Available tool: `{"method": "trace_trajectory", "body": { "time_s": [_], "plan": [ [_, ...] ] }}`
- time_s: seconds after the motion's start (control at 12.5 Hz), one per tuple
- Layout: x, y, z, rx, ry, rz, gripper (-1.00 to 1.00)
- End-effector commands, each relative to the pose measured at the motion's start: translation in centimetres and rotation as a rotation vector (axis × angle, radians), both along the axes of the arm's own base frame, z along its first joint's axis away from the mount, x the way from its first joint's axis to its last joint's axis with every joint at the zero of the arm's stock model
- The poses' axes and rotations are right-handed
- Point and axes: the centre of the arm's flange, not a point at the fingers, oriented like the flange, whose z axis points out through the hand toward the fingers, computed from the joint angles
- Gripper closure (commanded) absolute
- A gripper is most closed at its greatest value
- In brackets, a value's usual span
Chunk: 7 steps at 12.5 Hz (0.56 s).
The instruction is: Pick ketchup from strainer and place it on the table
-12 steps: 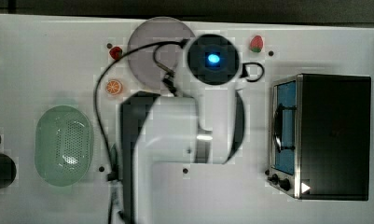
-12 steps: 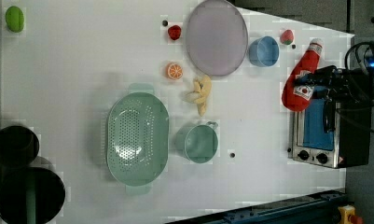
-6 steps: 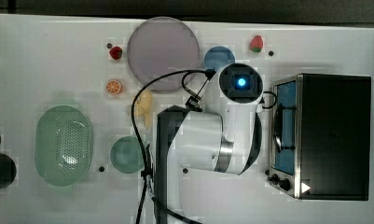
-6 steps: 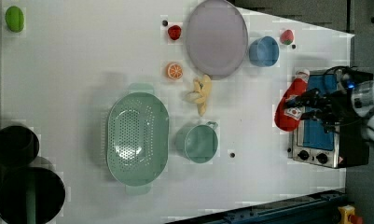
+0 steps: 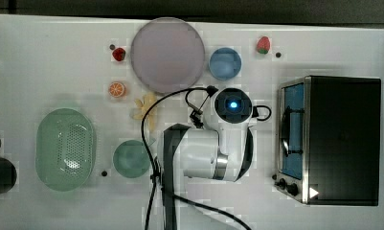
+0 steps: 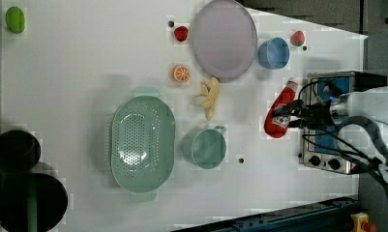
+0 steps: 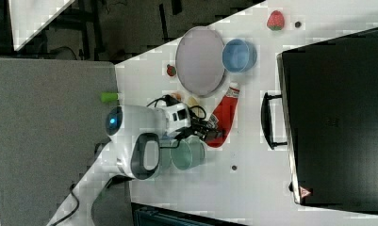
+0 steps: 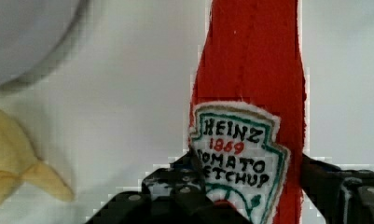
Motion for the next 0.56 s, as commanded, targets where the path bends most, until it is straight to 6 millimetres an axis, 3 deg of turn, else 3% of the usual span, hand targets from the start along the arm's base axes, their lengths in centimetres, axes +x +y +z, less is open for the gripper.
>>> {"method": "trace_trajectory", "body": {
  "time_s": [0.08,0.24,0.4,0.56],
  "plan": [
    [0.5,0.8,-1.4,0.010,-0.015,0.060,-0.50],
    [0.6,0.7,-1.1,0.009,-0.018,0.058,-0.93],
    [1.1,0.7,1.1,0.007,-0.036,0.055,-1.00],
    [2.2,0.8,5.0,-0.001,-0.079,0.056,-1.00]
  ]
}}
